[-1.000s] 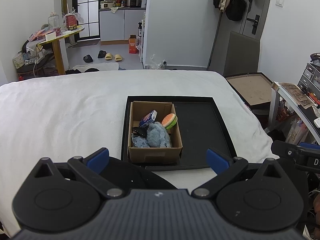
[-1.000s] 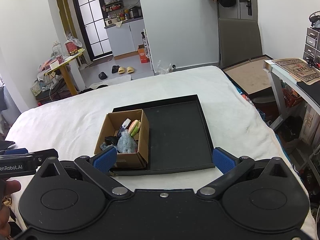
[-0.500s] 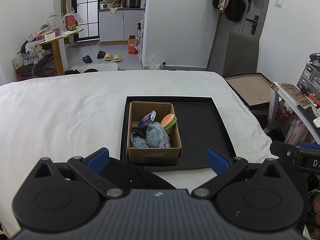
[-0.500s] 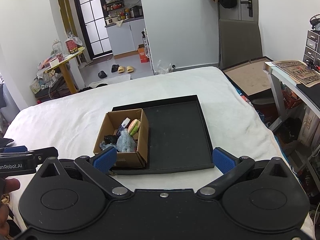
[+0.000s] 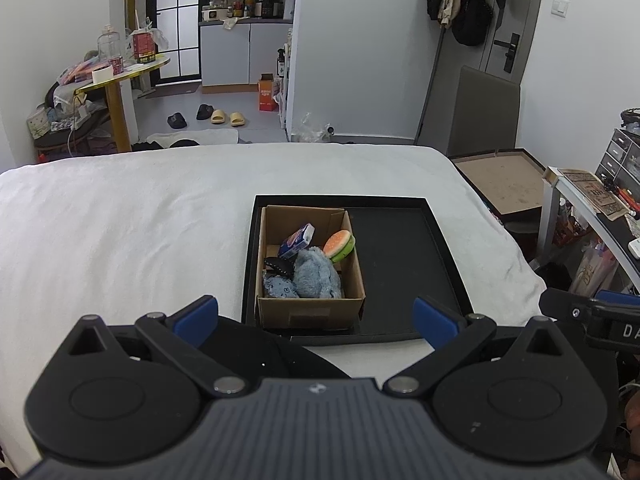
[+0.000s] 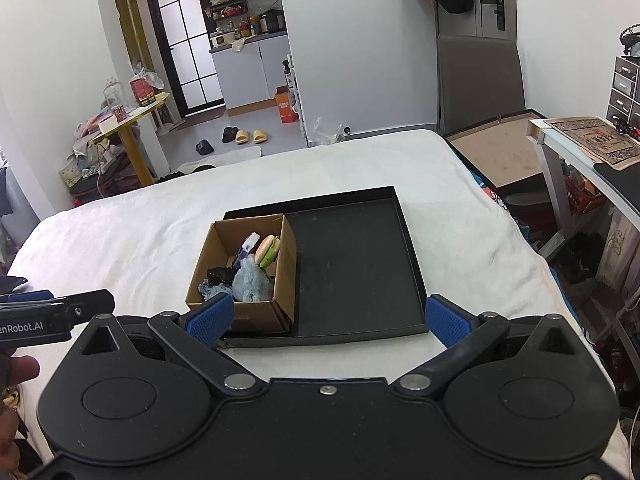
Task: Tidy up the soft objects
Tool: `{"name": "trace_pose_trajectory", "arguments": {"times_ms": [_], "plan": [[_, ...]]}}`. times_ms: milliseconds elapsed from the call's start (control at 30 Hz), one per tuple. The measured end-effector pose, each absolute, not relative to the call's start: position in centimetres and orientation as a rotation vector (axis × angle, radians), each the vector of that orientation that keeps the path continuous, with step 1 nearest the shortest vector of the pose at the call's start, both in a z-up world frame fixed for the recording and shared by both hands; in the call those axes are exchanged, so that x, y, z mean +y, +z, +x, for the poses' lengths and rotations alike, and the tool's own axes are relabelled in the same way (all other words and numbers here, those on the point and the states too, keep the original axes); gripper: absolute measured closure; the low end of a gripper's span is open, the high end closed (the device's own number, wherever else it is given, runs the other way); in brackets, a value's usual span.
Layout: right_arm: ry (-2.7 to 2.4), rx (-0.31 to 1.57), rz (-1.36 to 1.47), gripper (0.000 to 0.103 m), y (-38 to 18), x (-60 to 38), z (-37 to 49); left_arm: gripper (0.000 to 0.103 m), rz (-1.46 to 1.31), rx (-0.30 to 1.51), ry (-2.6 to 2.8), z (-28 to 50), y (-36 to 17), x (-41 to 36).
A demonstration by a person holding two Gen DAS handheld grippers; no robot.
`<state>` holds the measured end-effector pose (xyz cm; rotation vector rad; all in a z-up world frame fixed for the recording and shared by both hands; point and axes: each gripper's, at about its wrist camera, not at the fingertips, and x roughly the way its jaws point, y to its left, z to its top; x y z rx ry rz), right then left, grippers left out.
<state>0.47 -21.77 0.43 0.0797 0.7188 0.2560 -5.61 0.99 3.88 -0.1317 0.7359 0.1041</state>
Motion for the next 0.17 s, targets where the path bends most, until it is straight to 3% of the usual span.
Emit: {"name": "trace_pose_trajectory", "arguments": {"times_ms": [167], "plan": [[0.257, 0.719, 0.081, 0.0, 0.36, -21.8, 0.49, 0.0, -0.133, 0.735, 0.09, -5.72, 4.01, 1.09]]}}
